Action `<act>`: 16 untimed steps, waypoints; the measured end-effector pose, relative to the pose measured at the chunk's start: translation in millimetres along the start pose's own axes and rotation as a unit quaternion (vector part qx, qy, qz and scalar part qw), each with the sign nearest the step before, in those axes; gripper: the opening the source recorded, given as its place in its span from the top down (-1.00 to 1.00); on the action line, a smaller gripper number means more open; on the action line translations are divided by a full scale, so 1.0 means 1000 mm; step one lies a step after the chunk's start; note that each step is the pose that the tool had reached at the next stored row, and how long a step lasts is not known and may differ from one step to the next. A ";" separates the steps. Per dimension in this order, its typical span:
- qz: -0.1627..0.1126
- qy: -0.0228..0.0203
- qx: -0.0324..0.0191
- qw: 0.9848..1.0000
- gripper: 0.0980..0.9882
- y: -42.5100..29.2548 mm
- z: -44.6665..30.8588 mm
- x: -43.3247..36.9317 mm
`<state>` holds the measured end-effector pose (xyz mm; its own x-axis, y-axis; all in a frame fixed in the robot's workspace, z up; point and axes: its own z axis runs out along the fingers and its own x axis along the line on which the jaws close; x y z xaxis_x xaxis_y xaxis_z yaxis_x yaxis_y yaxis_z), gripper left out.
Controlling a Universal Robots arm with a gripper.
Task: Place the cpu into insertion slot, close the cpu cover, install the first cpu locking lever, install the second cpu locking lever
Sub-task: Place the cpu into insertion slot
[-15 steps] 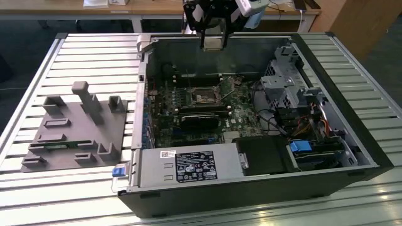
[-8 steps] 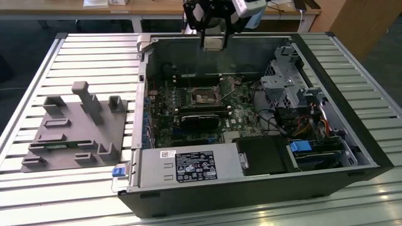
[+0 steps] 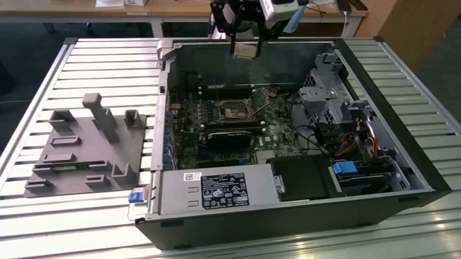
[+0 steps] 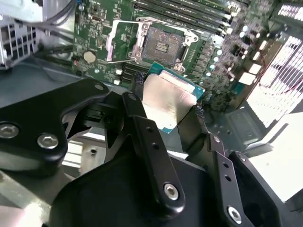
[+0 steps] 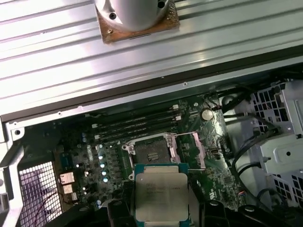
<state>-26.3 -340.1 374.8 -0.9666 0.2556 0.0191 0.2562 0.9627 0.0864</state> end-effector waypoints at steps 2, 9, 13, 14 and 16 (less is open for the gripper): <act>0.018 -0.002 0.000 1.000 0.01 0.0000 0.0004 0.0000; 0.078 -0.007 -0.001 0.997 0.01 -0.0002 0.0020 0.0000; 0.111 -0.010 -0.002 0.994 0.01 -0.0003 0.0030 -0.0001; 0.118 -0.010 -0.002 0.993 0.01 -0.0003 0.0033 -0.0001; 0.133 -0.012 -0.002 0.991 0.01 -0.0003 0.0039 -0.0001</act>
<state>-26.3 -340.1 370.9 -0.8649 0.5015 0.0187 0.5012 0.8611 0.0854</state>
